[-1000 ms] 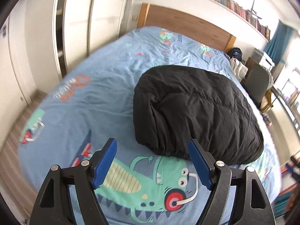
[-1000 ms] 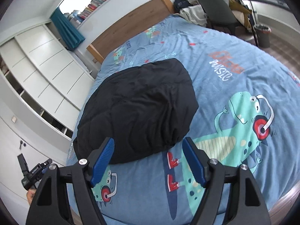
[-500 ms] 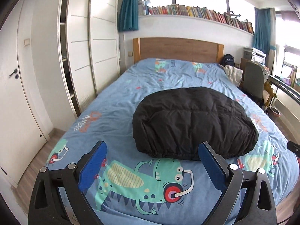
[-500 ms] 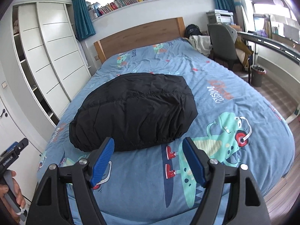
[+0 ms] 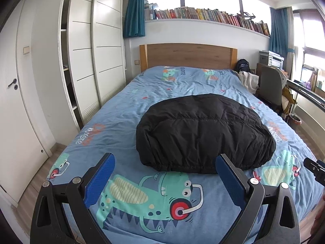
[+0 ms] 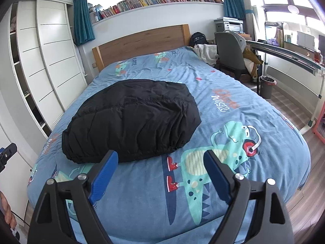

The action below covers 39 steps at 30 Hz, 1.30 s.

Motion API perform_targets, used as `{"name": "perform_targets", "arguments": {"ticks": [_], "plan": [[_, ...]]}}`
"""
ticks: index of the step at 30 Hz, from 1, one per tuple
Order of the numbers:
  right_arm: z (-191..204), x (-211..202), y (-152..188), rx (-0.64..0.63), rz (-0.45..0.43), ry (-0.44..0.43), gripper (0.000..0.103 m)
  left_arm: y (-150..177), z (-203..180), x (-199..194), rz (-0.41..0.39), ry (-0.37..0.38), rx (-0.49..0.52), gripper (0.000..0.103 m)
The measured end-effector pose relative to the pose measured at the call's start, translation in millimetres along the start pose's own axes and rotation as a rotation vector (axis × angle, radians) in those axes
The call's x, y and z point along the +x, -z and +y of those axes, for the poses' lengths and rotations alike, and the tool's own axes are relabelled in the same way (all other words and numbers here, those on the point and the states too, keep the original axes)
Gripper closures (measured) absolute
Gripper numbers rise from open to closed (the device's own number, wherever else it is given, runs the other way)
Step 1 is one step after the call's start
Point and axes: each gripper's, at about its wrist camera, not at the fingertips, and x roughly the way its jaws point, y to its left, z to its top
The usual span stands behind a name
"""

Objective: Fold large clothes

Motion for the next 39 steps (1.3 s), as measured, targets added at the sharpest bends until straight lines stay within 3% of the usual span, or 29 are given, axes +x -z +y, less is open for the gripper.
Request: {"name": "perform_targets", "arguments": {"ticks": [10,20,39], "plan": [[-13,15,9,-0.012,0.008,0.053,0.010,12,-8,18,0.034,0.006,0.014,0.001],[-19,28,15,-0.020,0.039,0.062,0.010,20,-11,30,0.065,-0.026,0.042,0.000],[-32,36,18,-0.014,0.063,0.088,0.010,28,-9,40,0.107,-0.017,0.049,0.000]]}}
